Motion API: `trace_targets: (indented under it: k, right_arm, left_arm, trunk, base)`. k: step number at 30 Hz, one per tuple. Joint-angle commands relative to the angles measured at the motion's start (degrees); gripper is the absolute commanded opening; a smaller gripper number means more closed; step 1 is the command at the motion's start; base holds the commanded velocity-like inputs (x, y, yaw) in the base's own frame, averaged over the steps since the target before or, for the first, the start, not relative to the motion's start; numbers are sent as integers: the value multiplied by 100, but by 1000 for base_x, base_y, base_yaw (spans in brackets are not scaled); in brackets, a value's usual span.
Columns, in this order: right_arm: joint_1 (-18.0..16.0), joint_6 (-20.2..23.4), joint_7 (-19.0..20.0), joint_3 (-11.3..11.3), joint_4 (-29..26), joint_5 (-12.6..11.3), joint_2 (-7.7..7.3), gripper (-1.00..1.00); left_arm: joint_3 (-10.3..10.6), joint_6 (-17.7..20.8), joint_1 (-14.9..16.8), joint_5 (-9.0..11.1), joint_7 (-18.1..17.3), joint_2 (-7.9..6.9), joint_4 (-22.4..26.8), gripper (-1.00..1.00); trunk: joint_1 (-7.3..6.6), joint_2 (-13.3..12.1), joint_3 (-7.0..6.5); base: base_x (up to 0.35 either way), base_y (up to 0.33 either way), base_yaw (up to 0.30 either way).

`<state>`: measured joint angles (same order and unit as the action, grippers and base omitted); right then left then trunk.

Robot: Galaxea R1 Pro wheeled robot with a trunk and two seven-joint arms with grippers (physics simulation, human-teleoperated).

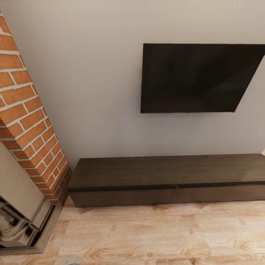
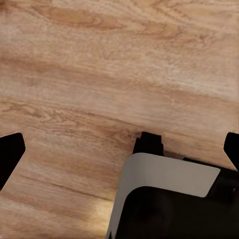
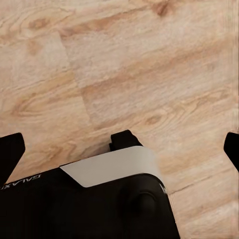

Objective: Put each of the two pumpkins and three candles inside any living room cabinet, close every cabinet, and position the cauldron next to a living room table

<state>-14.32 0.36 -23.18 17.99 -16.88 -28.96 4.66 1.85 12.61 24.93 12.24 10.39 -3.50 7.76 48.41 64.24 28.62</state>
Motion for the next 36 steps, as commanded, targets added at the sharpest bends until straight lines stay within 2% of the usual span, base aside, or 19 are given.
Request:
trace_targets:
  k: [1, 4, 8, 11, 18, 22, 26, 32, 36]
  right_arm:
    - [-1, -66, -1, 3, 142, 0, -10, 100]
    - [1, -140, -2, 3, 308, -3, -21, 100]
    - [6, -178, -8, 9, 381, -4, -47, 100]
    - [7, -182, -7, 11, 395, -6, -63, 100]
    - [8, -279, 4, 11, 773, -10, -66, 100]
    - [8, -602, 5, 18, 1111, -12, -63, 100]
    - [11, -746, 6, 21, 1379, -10, -66, 100]
    - [68, -776, 9, 19, 1458, 22, -69, 100]
    - [232, -755, 6, 18, 1468, 24, -70, 100]
  left_arm:
    - [5, 1, -41, -11, 3, 3, -18, 100]
    - [25, -47, -141, -34, 11, 13, -145, 100]
    - [33, -626, -217, -105, 20, 27, -551, 100]
    - [35, -810, -283, -193, 35, 41, -661, 100]
    - [35, -919, -572, -258, 42, 51, -711, 100]
    - [35, -939, -752, -272, 48, 79, -714, 100]
    - [35, -950, -920, -288, 50, 92, -715, 100]
    - [27, -962, -1072, -275, 51, 62, -719, 100]
    - [23, -967, -1151, -275, 49, 69, -716, 100]
  trunk:
    - [-23, -42, -19]
    - [-89, -162, -73]
    - [-176, -322, -145]
    - [-242, -443, -198]
    - [-396, -723, -324]
    - [-484, -884, -396]
    - [-484, -884, -396]
    - [-484, -884, -396]
    - [-484, -884, -396]
  base:
    - [0, 0, 0]
    - [0, 0, 0]
    - [0, 0, 0]
    - [0, 0, 0]
    - [0, 0, 0]
    - [0, 0, 0]
    - [0, 0, 0]
    - [0, 0, 0]
    - [0, 0, 0]
